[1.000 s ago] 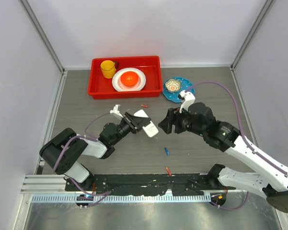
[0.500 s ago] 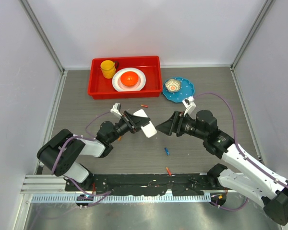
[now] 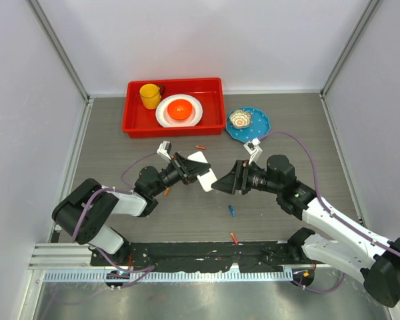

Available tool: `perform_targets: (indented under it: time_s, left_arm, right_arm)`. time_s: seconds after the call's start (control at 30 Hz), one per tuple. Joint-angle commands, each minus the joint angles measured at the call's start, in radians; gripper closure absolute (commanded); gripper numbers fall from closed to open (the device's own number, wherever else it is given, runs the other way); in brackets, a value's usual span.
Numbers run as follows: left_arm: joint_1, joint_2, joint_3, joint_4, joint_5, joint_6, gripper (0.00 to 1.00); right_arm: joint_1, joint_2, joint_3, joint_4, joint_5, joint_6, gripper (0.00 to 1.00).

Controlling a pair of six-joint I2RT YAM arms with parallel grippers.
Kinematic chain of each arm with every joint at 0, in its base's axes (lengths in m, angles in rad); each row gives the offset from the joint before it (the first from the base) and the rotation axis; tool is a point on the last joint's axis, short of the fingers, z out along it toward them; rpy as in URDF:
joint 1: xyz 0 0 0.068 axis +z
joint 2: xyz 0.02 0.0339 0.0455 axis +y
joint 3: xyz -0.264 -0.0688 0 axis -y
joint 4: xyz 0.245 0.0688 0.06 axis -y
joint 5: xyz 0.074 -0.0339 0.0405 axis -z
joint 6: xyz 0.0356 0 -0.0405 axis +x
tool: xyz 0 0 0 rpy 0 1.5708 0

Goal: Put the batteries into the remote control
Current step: Load the battery cover into the remote control.

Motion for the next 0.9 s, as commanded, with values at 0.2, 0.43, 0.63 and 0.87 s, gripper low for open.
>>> perform_targets:
  time_s: [0.2,0.43,0.63,0.87]
  left_arm:
    - [0.006,-0.014,0.033,0.257,0.044,-0.014,1.0]
    - [0.004,-0.026,0.038,0.256,0.062,-0.02,1.0]
    - [0.004,-0.031,0.038,0.257,0.068,-0.024,1.0]
    - [0.003,-0.039,0.041,0.257,0.071,-0.025,1.0]
  right_arm:
    - [-0.01,0.05,-0.027,0.141,-0.069,0.029,0.28]
    - [-0.011,0.095,-0.034,0.204,-0.094,0.062,0.39]
    - [-0.013,0.113,-0.039,0.231,-0.101,0.075,0.48]
    - [-0.016,0.127,-0.045,0.245,-0.104,0.087,0.57]
